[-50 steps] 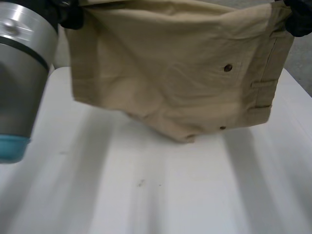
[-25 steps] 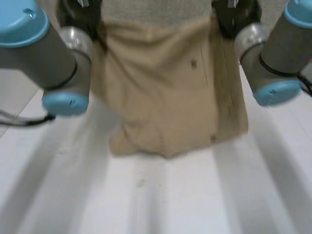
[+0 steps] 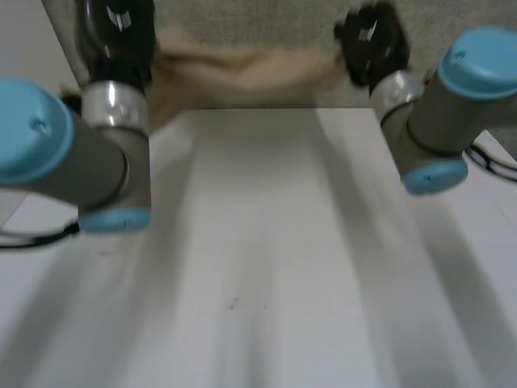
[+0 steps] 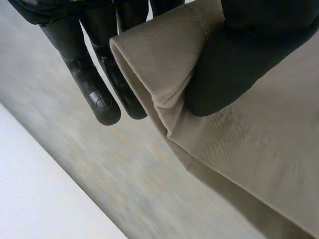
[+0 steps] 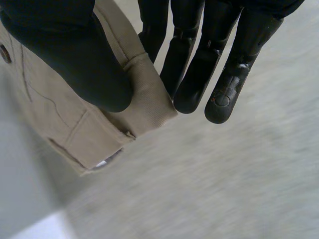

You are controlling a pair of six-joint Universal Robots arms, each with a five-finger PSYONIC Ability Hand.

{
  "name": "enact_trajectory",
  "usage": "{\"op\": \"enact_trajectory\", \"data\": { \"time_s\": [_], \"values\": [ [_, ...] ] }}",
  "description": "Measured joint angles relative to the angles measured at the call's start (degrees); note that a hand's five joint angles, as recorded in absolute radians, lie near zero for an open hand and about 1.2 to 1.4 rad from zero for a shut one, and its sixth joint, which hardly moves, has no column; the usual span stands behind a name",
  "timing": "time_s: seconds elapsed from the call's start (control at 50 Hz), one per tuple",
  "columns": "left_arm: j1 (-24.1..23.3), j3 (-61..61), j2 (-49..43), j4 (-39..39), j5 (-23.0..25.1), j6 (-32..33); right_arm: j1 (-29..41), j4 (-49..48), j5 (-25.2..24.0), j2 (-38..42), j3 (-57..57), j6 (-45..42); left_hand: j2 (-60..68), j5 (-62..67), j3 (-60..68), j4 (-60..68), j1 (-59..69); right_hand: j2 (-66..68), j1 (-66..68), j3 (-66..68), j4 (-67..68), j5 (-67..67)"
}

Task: Fold the shorts.

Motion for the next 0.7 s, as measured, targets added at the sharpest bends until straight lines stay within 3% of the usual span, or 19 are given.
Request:
{"op": "enact_trajectory", "data": {
  "time_s": [0.12, 0.3, 0.7],
  "values": [
    [-1.24, -10.63, -1.62, -6.82, -3.84, -2.51, 0.41, 6.82, -3.04, 3.4, 9.62, -1.47, 0.01, 0.0, 0.0, 0.02, 0.0, 0.0, 0.0, 0.0, 0.0, 0.0],
    [-3.46, -17.81, -4.49, -22.12, -7.64, -9.29, 0.55, 18.99, -1.85, 3.68, 18.13, -3.35, 0.01, 0.0, 0.0, 0.02, 0.0, 0.0, 0.0, 0.0, 0.0, 0.0],
    [-8.07, -33.63, 11.18, -42.46, -7.07, -9.44, -1.12, 34.9, -1.7, -18.99, 42.58, -6.97, 0.01, 0.0, 0.0, 0.02, 0.0, 0.0, 0.0, 0.0, 0.0, 0.0]
  ]
}}
